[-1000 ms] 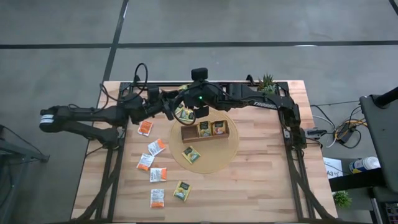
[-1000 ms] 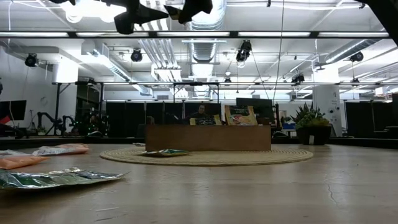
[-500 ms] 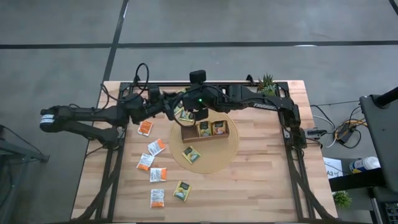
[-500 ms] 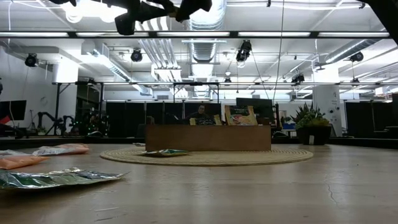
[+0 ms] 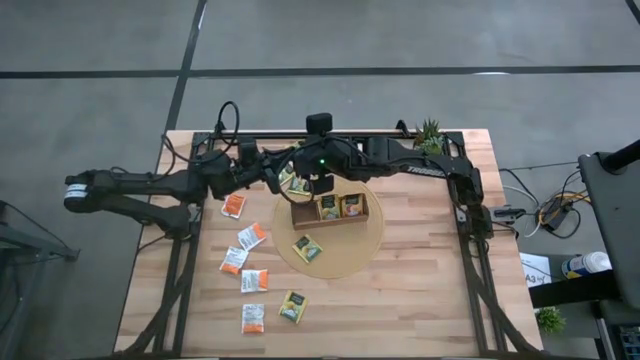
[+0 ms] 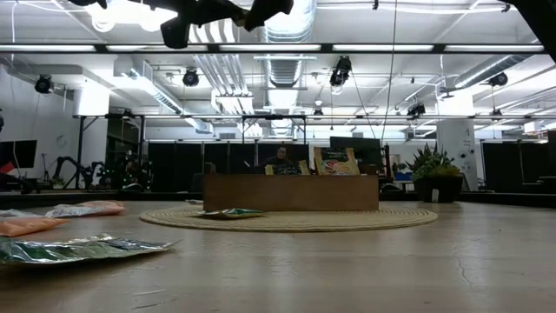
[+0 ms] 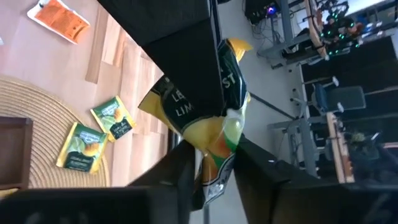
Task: Pick & Place Tea
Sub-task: Put the yellow tea bag into the middle section of the wooden organizer
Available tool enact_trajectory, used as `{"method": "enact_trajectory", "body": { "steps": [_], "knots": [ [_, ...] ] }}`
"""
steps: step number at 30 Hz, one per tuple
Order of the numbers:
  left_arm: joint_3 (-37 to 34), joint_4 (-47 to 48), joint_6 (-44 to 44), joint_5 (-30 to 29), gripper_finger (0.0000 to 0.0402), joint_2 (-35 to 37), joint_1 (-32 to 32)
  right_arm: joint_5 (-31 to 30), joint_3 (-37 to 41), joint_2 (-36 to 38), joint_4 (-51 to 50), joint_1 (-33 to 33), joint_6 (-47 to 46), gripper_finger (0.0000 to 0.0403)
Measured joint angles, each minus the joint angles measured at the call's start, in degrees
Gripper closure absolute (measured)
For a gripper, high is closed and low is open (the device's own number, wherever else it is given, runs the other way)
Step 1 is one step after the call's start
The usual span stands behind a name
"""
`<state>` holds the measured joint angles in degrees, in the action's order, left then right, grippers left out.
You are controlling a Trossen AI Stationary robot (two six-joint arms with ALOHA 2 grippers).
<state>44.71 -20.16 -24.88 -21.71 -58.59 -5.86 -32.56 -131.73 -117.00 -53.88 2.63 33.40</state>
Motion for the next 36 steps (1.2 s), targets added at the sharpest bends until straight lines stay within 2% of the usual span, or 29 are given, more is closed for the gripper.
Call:
{"method": "enact_trajectory", "body": {
  "steps": [4, 12, 14, 16, 18, 23, 26, 28, 31, 34, 36],
  "knots": [
    [0.00, -0.18, 1.04, 0.07, 0.0401, 0.68, 0.01, 0.13, -1.02, 0.96, -1.87, -0.05, -2.51, 0.0252],
    [0.00, 0.63, 2.29, 0.15, 0.0401, 1.42, -0.06, 4.46, -2.17, 6.25, -4.53, -0.11, -11.60, 0.0166],
    [0.00, 0.72, 2.28, 2.15, 0.0401, 1.43, -0.12, 4.68, -2.17, 8.18, -5.89, -0.11, -14.24, 0.0152],
    [0.00, 0.88, 2.09, 6.98, 0.0401, 1.43, -0.49, 4.61, -2.17, 9.94, -7.76, 0.00, -16.15, 0.0141],
    [0.00, 0.85, 0.48, 14.42, 0.0401, 1.43, -1.36, 4.58, -2.17, 11.55, -9.23, 0.20, -17.73, 0.0134],
    [0.00, -0.57, -5.35, 39.92, 0.0401, 1.43, -4.70, 4.57, -2.15, 14.66, -9.85, 0.39, -20.12, 0.0129],
    [0.00, -5.03, -6.63, 51.66, 0.0401, 1.43, -5.08, 5.27, -2.13, 15.57, -10.52, 0.39, -21.33, 0.0132],
    [0.00, -9.88, -6.76, 59.12, 0.0401, 1.43, -5.08, 10.23, -2.13, 16.03, -11.37, 0.48, -22.82, 0.0136],
    [0.00, -16.84, -8.65, 66.47, 0.0401, 1.45, -5.08, 23.66, -2.11, 16.33, -12.02, 1.14, -25.98, 0.0142],
    [0.00, -21.32, -9.60, 67.95, 0.0401, 1.53, -5.08, 35.62, -2.11, 16.36, -11.90, 1.90, -28.60, 0.0149],
    [0.00, -22.40, -9.66, 68.17, 0.0401, 1.54, -5.08, 40.80, -2.11, 16.29, -11.40, 2.10, -29.39, 0.0153]
  ]
}}
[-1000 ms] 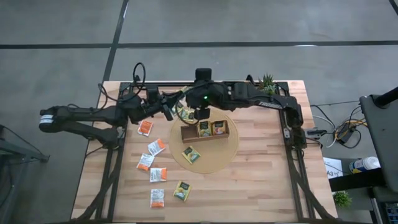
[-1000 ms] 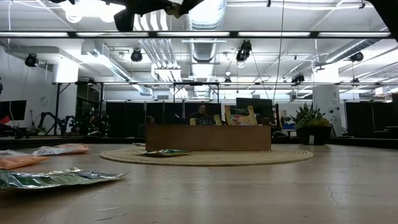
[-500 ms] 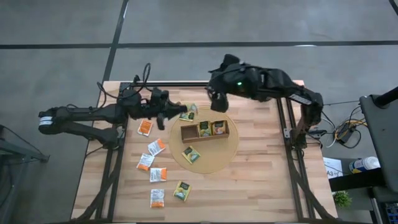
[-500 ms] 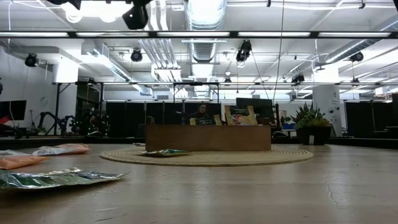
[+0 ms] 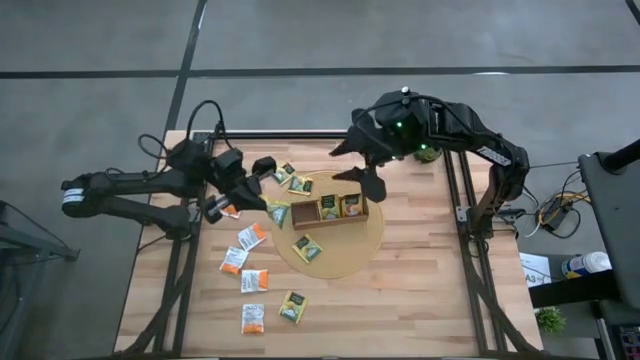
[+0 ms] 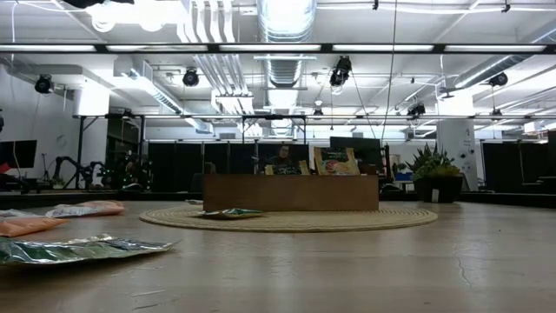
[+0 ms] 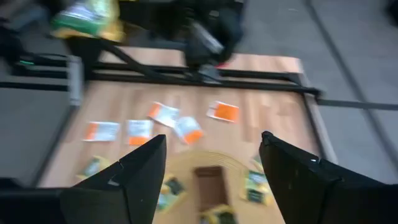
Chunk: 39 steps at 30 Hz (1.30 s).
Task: Pick & Place Tea
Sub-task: Put the yellow tea bag into the middle section of the wooden organizer
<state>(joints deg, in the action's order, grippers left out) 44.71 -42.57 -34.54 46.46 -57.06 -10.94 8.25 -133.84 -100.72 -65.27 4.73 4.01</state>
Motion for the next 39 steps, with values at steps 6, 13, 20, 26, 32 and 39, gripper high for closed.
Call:
{"method": "enact_trajectory", "body": {
  "steps": [6, 13, 20, 26, 32, 39],
  "knots": [
    [0.00, 0.15, 0.03, 0.00, 0.0401, -0.09, 0.00, 8.50, 0.04, -0.95, 1.63, -0.09, -1.09, 0.0163],
    [0.02, 3.75, 2.72, -2.45, 0.0401, -0.12, -0.41, 16.19, 0.04, -3.68, 6.61, -0.04, -5.24, 0.0174],
    [0.02, 10.32, 5.37, -3.06, 0.0401, -0.24, -1.01, 31.37, 0.13, -8.00, 7.28, 2.47, -6.61, 0.0179],
    [0.02, 10.83, 6.09, -3.04, 0.0401, -0.24, -1.01, 43.06, 0.26, -11.26, 7.95, 5.61, -11.31, 0.0179],
    [0.02, 12.22, 6.36, -3.00, 0.0402, -0.24, -1.07, 47.21, 0.26, -13.60, 11.16, 6.34, -15.26, 0.0180],
    [0.02, 13.66, 6.37, -3.02, 0.0402, -0.34, -1.06, 47.70, 0.25, -14.55, 12.80, 6.43, -17.40, 0.0184]
  ]
}}
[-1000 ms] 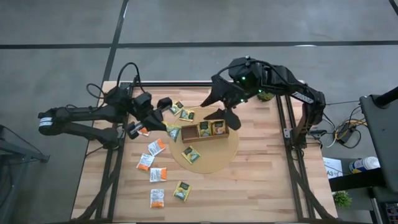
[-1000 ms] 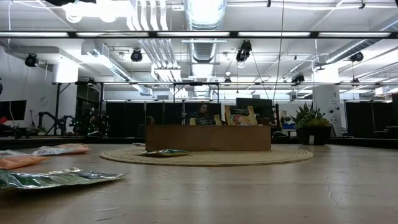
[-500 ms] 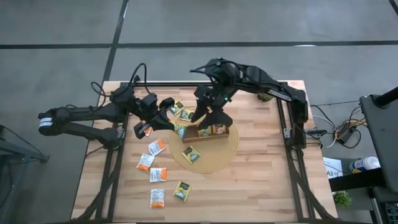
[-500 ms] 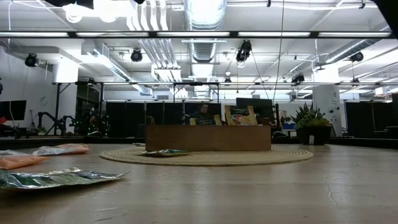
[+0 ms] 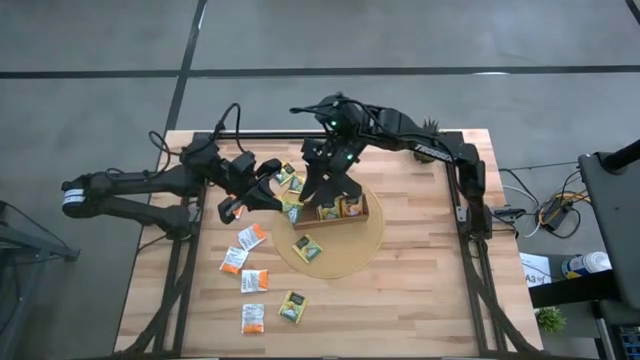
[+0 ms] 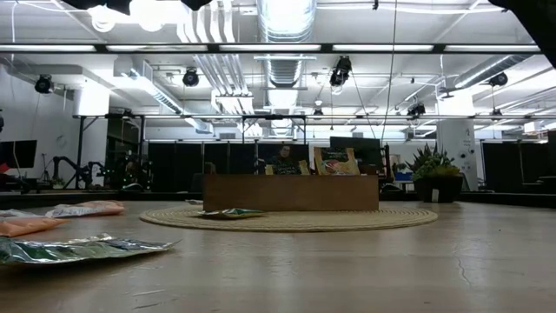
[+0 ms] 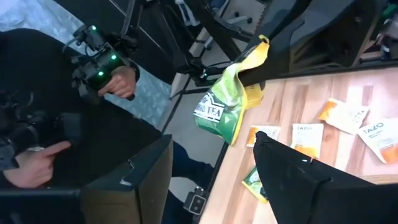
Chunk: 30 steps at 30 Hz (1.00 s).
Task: Pick & Place Tea
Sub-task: Put the yellow tea bag into the middle section of the wooden organizer
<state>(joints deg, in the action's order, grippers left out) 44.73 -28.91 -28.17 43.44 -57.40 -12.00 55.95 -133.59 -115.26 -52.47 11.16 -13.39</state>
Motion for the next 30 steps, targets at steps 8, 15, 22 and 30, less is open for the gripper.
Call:
{"method": "enact_trajectory", "body": {
  "steps": [8, 15, 22, 30],
  "knots": [
    [0.00, 0.39, 0.08, -0.02, 0.0401, -0.01, -0.01, 0.06, 0.76, -0.02, 0.88, 0.01, -0.89, 0.0184],
    [0.00, 0.50, 0.73, -3.06, 0.0401, -0.33, -0.10, 0.01, 2.41, 0.00, 1.01, 0.00, -1.44, 0.0184],
    [0.00, 0.49, 0.01, -3.08, 0.0401, -1.50, -0.12, 0.01, 3.58, 0.00, 2.52, 0.00, -1.89, 0.0184],
    [0.00, 0.48, -0.13, -3.06, 0.0401, -1.65, -0.12, 0.04, 3.64, 0.00, 3.88, 0.00, -2.38, 0.0233]
  ]
}}
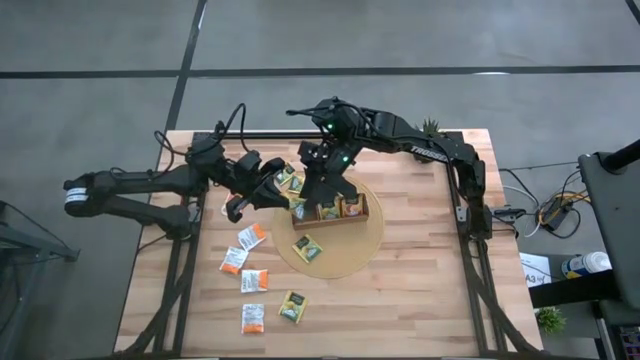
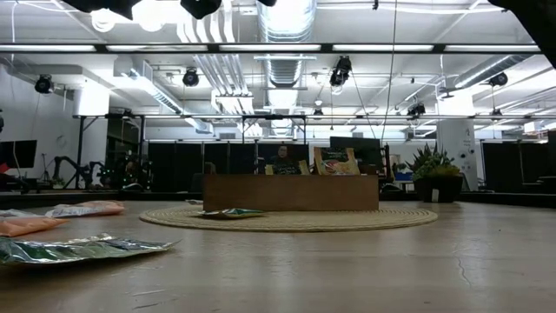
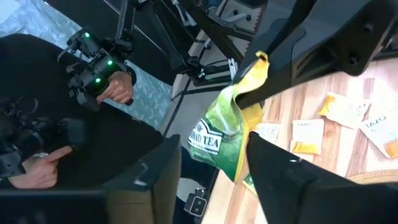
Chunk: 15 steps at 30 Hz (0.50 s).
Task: Pick & Place Tea
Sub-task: Put the yellow tea bag into the middle section of the wooden organizer
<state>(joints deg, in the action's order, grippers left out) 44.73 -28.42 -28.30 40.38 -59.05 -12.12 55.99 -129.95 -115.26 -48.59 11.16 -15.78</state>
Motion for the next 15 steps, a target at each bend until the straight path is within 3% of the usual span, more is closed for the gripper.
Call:
{"method": "enact_trajectory", "body": {
  "steps": [10, 15],
  "knots": [
    [0.00, -0.08, -0.02, 0.02, 0.0401, 0.00, -0.02, 0.66, 0.00, 0.00, 0.10, 0.00, -0.05, 0.0369],
    [0.00, -0.07, -0.02, 0.02, 0.0401, 0.00, -0.02, 0.66, 0.00, 0.00, 0.08, 0.00, 0.33, 0.0393]
  ]
}}
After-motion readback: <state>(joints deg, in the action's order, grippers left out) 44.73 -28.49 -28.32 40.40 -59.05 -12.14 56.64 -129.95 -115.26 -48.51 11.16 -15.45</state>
